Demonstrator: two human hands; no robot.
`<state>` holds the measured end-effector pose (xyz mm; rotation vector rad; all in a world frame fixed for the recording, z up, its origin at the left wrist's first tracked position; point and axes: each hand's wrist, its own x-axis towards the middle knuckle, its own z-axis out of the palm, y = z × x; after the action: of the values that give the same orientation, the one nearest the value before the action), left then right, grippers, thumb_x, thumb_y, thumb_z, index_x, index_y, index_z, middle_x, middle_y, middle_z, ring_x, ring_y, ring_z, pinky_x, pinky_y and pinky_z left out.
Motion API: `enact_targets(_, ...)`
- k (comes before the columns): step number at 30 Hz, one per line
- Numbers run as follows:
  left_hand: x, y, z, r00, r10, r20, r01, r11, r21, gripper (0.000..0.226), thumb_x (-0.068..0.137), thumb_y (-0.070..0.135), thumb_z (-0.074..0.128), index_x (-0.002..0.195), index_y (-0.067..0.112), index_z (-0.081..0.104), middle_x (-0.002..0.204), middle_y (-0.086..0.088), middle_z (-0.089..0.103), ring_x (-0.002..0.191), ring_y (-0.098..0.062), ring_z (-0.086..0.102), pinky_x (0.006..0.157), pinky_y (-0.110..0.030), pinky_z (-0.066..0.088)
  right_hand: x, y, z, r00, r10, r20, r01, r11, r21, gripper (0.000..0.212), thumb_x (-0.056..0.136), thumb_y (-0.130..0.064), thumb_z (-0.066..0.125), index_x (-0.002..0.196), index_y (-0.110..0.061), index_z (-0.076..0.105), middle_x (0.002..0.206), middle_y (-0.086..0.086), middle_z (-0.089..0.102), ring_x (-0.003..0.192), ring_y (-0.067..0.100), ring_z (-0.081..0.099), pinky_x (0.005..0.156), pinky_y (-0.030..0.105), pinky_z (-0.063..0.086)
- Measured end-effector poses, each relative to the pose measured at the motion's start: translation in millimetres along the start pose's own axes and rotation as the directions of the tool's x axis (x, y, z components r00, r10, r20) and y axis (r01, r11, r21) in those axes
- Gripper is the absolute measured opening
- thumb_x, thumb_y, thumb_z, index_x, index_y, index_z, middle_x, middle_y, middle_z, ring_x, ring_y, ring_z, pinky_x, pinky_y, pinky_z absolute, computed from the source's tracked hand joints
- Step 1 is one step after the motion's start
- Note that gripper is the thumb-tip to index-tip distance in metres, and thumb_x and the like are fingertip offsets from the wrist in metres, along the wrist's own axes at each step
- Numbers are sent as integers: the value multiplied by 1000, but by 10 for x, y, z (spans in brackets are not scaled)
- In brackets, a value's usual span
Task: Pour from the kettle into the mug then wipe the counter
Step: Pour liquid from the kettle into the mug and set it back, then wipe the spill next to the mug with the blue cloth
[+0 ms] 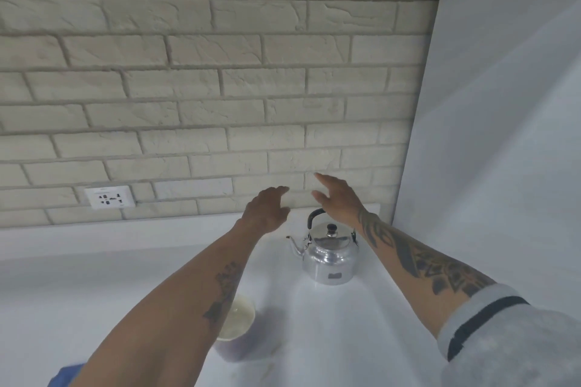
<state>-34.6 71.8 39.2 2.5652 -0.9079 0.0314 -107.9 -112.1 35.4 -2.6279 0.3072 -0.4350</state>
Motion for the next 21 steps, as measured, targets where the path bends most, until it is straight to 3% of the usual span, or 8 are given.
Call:
enact_targets(13,-1099,-812,-638,987,-65,-149,69,997,27,58,93,23,53,148,20,34,151,-7,40,137,-28,39,103,-47,41,-377,-1478,553,985,-174,-13,175,980,94,55,97,-36,47,147,-21,34,154,7,38,143,26,31,115,49,27)
enact_targets(21,-2281,-1859,-626,953,-288,-92,289,957,-7,54,91,22,56,143,23,42,141,-4,48,131,-26,44,100,-43,41,-1021,-2382,1419,970,-209,124,190,971,148,50,99,-30,45,146,-15,38,152,8,40,141,25,32,115,38,25)
